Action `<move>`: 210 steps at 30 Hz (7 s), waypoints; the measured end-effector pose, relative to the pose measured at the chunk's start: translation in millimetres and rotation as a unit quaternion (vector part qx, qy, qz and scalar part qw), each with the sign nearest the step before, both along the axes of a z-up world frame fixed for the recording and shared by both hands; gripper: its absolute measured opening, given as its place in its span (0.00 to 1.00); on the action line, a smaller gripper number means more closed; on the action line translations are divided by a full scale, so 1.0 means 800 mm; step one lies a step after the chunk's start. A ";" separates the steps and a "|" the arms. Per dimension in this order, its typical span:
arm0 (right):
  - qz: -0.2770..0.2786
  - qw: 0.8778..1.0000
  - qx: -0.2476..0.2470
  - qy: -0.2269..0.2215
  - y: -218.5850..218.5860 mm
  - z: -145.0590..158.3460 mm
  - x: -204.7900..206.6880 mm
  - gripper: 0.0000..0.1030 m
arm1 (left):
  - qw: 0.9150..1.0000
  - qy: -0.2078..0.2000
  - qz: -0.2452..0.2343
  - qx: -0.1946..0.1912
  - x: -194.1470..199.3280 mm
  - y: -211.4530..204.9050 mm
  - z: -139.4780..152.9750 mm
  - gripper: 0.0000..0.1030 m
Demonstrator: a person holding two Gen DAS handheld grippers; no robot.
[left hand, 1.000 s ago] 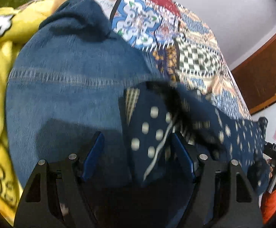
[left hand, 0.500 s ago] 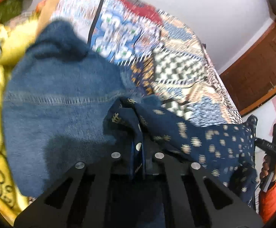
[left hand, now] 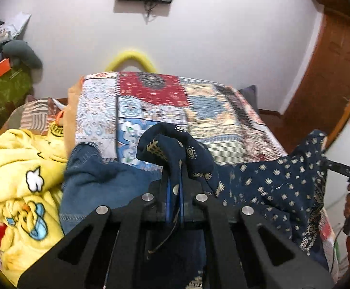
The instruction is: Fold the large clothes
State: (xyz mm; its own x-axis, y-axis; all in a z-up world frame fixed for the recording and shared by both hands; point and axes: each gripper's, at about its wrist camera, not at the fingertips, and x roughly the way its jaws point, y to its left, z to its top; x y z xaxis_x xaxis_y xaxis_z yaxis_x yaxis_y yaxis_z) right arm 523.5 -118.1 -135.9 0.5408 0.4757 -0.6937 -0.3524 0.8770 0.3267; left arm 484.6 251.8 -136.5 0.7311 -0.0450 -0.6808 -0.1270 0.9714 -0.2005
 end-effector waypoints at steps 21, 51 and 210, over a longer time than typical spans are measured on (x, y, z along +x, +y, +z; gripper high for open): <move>-0.075 0.992 -0.084 0.064 -0.002 -0.101 0.070 0.07 | 0.988 0.141 0.048 0.050 0.048 0.028 -0.155 0.06; 0.026 0.994 -0.109 -0.008 -0.033 0.071 -0.209 0.78 | 0.995 0.054 -0.058 0.065 -0.226 -0.067 0.034 0.78; -0.024 0.988 -0.132 0.071 -0.061 -0.101 -0.090 0.69 | 0.982 0.153 0.109 0.024 -0.173 0.034 -0.148 0.91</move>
State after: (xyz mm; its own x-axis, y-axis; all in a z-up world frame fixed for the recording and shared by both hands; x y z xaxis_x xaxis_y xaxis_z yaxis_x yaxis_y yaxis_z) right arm 451.7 -166.7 -216.5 0.4467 0.2441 -0.8607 -0.2751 0.9529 0.1275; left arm 346.5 278.8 -255.3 0.4812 0.1275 -0.8673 -0.3799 0.9220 -0.0752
